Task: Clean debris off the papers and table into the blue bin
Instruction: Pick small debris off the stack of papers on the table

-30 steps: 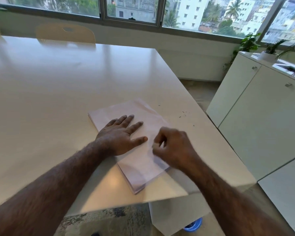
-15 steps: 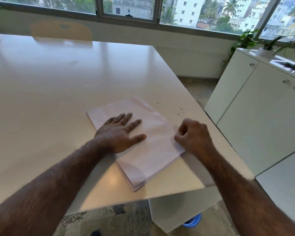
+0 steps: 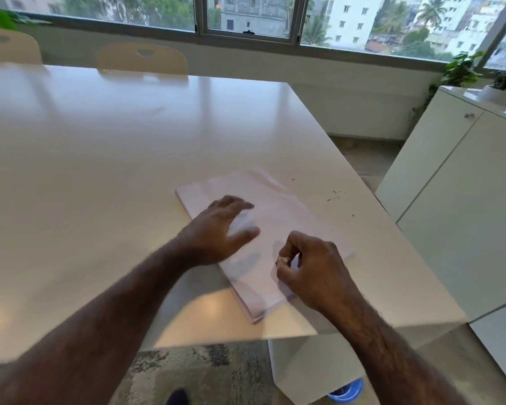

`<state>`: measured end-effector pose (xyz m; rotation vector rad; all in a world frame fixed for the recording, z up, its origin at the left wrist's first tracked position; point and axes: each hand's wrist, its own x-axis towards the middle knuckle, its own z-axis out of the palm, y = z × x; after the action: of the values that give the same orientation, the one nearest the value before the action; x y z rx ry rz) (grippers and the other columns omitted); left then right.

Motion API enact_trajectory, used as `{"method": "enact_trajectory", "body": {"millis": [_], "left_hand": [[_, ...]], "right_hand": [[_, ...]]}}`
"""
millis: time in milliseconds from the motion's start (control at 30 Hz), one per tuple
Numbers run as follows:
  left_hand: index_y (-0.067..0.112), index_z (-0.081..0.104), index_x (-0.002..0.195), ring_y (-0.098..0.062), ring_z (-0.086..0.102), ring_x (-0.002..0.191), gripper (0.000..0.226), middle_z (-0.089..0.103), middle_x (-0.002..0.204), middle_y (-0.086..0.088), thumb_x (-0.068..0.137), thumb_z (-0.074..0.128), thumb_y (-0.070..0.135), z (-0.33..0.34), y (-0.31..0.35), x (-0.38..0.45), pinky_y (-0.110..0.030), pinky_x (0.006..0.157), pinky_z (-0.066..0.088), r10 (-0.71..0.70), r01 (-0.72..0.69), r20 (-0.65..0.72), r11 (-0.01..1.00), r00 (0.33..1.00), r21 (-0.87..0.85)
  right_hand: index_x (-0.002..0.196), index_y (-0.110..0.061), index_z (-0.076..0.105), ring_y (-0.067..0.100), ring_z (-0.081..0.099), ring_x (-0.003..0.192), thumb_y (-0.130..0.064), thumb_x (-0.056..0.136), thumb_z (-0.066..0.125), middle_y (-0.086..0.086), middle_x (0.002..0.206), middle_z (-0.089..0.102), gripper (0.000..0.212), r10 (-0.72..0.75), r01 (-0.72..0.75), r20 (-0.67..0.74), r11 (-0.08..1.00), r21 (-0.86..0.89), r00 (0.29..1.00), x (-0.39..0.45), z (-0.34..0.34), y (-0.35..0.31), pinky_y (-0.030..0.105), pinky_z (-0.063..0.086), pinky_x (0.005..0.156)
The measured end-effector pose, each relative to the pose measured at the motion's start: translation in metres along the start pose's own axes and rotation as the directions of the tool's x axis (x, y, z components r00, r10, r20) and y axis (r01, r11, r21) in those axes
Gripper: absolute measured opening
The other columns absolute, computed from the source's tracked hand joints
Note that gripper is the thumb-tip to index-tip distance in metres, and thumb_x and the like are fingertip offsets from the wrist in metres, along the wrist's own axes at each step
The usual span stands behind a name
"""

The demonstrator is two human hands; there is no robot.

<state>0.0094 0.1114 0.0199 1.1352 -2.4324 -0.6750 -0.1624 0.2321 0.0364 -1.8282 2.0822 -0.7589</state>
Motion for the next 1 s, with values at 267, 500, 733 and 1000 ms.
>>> {"method": "enact_trajectory", "body": {"millis": [267,500,733,1000], "left_hand": [[0.042,-0.017,0.149,-0.002,-0.032,0.140,0.123,-0.033,0.152,0.019,0.058,0.048,0.092,-0.003,0.001,-0.034,-0.035,0.118,-0.015,-0.030,-0.123,0.477,0.950,0.878,0.288],[0.041,-0.020,0.148,-0.004,-0.033,0.139,0.123,-0.035,0.152,0.015,0.058,0.047,0.092,-0.003,0.002,-0.035,-0.037,0.119,-0.014,-0.053,-0.127,0.495,0.937,0.867,0.324],[0.041,-0.022,0.148,-0.005,-0.034,0.139,0.124,-0.037,0.151,0.015,0.058,0.045,0.094,-0.003,0.001,-0.034,-0.040,0.120,-0.012,-0.053,-0.135,0.497,0.932,0.866,0.335],[0.040,-0.026,0.146,-0.006,-0.037,0.138,0.124,-0.040,0.150,0.014,0.058,0.043,0.095,-0.005,0.003,-0.032,-0.041,0.120,-0.013,-0.078,-0.141,0.530,0.922,0.845,0.362]], "right_hand": [[0.082,-0.025,0.060,0.003,0.053,0.063,-0.024,0.083,0.069,-0.012,0.077,0.062,0.009,-0.033,0.033,0.043,0.999,0.005,0.999,-0.006,-0.001,-0.012,0.018,0.047,0.060],[0.079,-0.022,0.062,0.005,0.059,0.069,-0.024,0.080,0.070,-0.008,0.078,0.066,0.008,0.075,-0.074,0.016,0.994,-0.080,0.997,0.003,-0.009,-0.013,0.024,0.050,0.066],[0.080,-0.023,0.061,0.006,0.059,0.071,-0.023,0.078,0.072,-0.009,0.077,0.063,0.011,0.080,-0.074,0.116,0.996,-0.056,0.990,0.002,-0.009,-0.013,0.016,0.047,0.061],[0.081,-0.023,0.062,0.003,0.058,0.069,-0.025,0.078,0.073,-0.009,0.077,0.062,0.011,0.079,-0.079,0.187,0.997,-0.006,0.979,-0.006,-0.013,-0.012,0.013,0.041,0.055]]}}
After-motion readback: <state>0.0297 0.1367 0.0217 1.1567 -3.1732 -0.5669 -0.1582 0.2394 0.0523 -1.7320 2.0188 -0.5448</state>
